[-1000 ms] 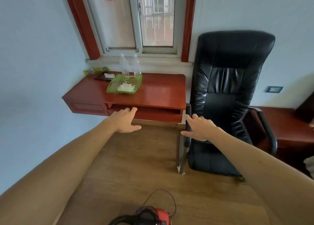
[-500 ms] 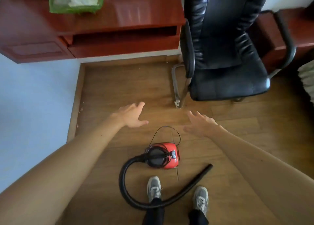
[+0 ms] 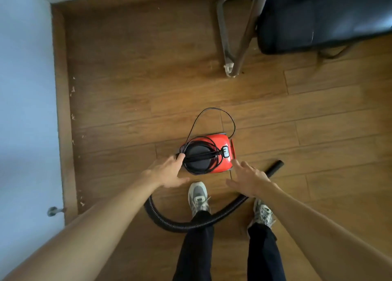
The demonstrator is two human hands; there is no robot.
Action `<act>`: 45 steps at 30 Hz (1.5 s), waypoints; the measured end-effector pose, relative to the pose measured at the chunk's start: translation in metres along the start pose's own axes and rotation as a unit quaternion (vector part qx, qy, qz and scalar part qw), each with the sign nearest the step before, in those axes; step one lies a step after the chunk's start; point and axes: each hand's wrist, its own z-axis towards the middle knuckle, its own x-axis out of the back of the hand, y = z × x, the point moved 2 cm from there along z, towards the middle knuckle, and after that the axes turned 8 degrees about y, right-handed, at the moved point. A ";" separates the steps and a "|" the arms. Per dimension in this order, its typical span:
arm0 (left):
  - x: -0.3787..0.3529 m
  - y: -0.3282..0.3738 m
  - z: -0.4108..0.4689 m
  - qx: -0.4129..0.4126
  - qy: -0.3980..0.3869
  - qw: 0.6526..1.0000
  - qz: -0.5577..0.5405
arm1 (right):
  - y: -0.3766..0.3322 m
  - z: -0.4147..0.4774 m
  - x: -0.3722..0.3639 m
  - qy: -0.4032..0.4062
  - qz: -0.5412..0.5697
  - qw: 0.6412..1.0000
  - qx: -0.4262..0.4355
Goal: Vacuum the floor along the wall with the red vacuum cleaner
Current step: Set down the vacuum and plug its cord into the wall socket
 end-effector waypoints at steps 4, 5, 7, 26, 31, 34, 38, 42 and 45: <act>-0.041 -0.012 0.027 -0.009 -0.025 1.000 0.008 | 0.000 0.026 -0.044 -0.004 0.035 0.999 0.000; -0.050 -0.014 0.033 -0.010 -0.031 0.999 0.006 | -0.001 0.031 -0.052 -0.007 0.044 0.999 0.001; -0.061 -0.016 0.045 -0.014 -0.037 0.999 0.010 | -0.001 0.040 -0.067 -0.017 0.063 0.998 0.002; -0.104 -0.049 0.124 0.015 0.004 0.999 0.028 | -0.022 0.154 -0.100 0.100 0.474 0.836 -0.258; -0.108 -0.058 0.134 -0.025 0.034 0.999 0.024 | -0.030 0.176 -0.103 0.156 0.539 0.753 -0.343; -0.103 -0.055 0.133 -0.042 0.084 0.994 0.062 | -0.028 0.181 -0.103 0.193 0.544 0.722 -0.380; -0.096 -0.050 0.128 -0.043 0.110 0.986 0.121 | -0.029 0.184 -0.096 0.220 0.569 0.687 -0.395; -0.089 -0.050 0.127 -0.034 0.102 0.987 0.120 | -0.031 0.184 -0.072 0.258 0.576 0.684 -0.365; -0.080 -0.049 0.122 -0.043 0.127 0.986 0.100 | -0.033 0.183 -0.044 0.289 0.575 0.688 -0.336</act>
